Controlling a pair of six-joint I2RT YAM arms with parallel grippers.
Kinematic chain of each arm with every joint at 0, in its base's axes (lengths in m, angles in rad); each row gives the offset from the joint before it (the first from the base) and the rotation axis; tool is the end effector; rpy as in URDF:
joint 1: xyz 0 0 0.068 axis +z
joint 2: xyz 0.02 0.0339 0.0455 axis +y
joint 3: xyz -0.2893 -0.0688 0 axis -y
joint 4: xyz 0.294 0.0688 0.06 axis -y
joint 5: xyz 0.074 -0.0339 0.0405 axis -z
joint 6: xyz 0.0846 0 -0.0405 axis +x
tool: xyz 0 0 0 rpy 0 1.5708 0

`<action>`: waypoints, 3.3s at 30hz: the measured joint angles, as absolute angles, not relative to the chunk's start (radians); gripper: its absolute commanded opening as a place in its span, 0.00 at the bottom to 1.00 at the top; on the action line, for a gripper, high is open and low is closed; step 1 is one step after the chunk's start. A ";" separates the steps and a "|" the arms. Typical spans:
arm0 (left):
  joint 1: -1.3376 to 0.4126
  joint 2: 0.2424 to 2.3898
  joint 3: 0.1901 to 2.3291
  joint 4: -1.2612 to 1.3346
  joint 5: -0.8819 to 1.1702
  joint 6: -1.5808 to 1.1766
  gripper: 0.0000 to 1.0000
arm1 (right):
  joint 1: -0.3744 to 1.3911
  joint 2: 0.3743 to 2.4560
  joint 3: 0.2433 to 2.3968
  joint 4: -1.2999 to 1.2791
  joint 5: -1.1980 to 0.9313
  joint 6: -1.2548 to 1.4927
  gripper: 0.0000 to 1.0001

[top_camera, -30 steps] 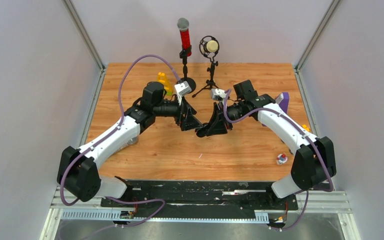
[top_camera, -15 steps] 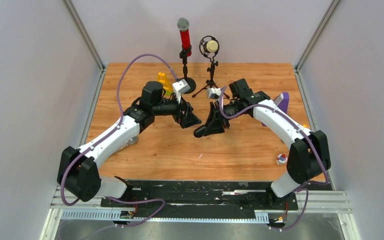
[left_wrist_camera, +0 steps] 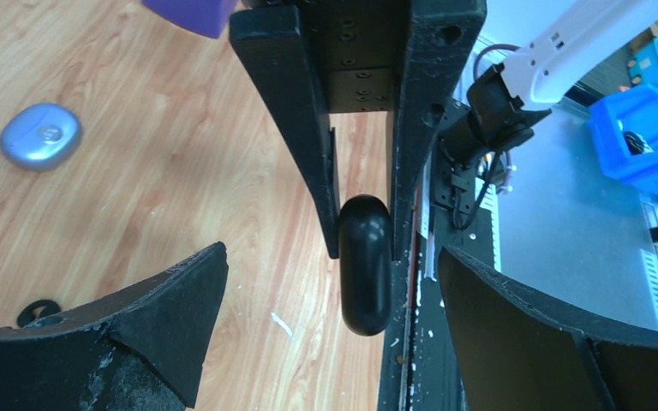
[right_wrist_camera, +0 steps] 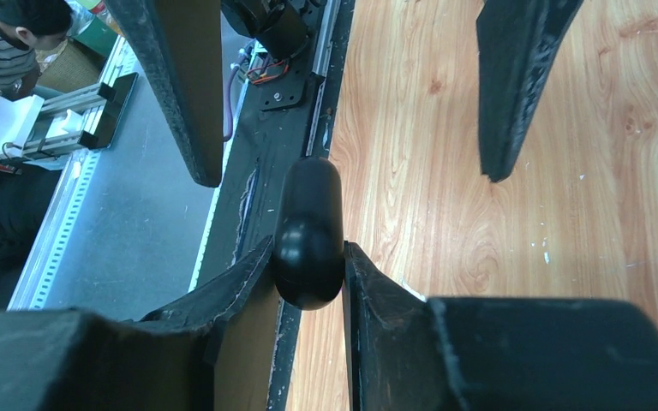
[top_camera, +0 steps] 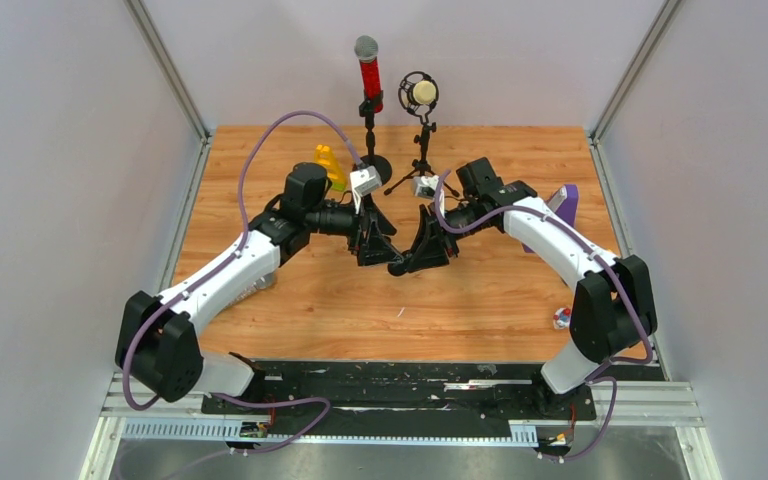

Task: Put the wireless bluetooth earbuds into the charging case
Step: Open the charging case.

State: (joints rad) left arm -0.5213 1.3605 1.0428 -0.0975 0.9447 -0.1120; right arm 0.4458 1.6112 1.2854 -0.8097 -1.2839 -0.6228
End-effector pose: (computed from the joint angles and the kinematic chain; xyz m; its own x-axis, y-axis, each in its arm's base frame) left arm 0.2873 -0.2441 0.3117 -0.4521 0.1841 -0.8728 0.8899 0.1605 -0.4271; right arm 0.2995 0.2331 0.2765 -0.3805 -0.3648 -0.8498 -0.8727 -0.1623 0.4604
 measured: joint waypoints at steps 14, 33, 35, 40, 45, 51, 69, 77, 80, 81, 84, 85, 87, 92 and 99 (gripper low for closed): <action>-0.536 1.409 1.043 -0.161 1.030 -0.063 0.63 | 0.417 1.611 1.310 -0.755 -1.254 -0.538 0.00; -0.545 1.417 1.058 -0.178 1.009 -0.062 0.05 | 0.414 1.595 1.308 -0.723 -1.246 -0.482 0.46; -0.548 1.417 1.058 -0.171 0.995 -0.067 0.04 | 0.406 1.595 1.308 -0.715 -1.251 -0.471 0.50; -0.551 1.411 1.057 -0.155 0.959 -0.078 0.04 | 0.373 1.595 1.308 -0.694 -1.286 -0.444 0.56; -0.550 1.397 1.055 -0.131 0.943 -0.086 0.04 | 0.337 1.596 1.308 -0.683 -1.325 -0.415 0.58; -0.550 1.394 1.053 -0.123 0.932 -0.092 0.04 | 0.334 1.600 1.306 -0.660 -1.363 -0.392 0.55; -0.550 1.383 1.050 -0.110 0.928 -0.103 0.04 | 0.370 1.634 1.289 -0.635 -1.372 -0.373 0.39; -0.550 1.382 1.040 -0.107 0.929 -0.103 0.04 | 0.370 1.634 1.289 -0.627 -1.379 -0.364 0.35; -0.549 1.382 1.040 -0.107 0.932 -0.104 0.04 | 0.371 1.634 1.289 -0.624 -1.379 -0.362 0.26; -0.549 1.382 1.040 -0.107 0.932 -0.107 0.04 | 0.371 1.634 1.289 -0.622 -1.378 -0.363 0.22; -0.548 1.382 1.040 -0.106 0.933 -0.117 0.05 | 0.372 1.634 1.289 -0.615 -1.377 -0.365 0.14; -0.548 1.382 1.040 -0.106 0.933 -0.117 0.05 | 0.372 1.634 1.289 -0.614 -1.377 -0.364 0.14; -0.548 1.382 1.040 -0.107 0.932 -0.118 0.05 | 0.373 1.634 1.289 -0.614 -1.377 -0.364 0.14; -0.548 1.382 1.040 -0.107 0.933 -0.118 0.24 | 0.373 1.634 1.289 -0.612 -1.378 -0.364 0.13; -0.547 1.382 1.040 -0.100 0.932 -0.121 0.77 | 0.377 1.634 1.289 -0.612 -1.380 -0.363 0.12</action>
State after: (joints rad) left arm -0.5472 1.3819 1.0405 -0.0998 0.9318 -0.1207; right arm 0.3775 1.6341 1.2888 -0.6117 -1.3800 -0.3634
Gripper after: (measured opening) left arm 0.678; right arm 0.313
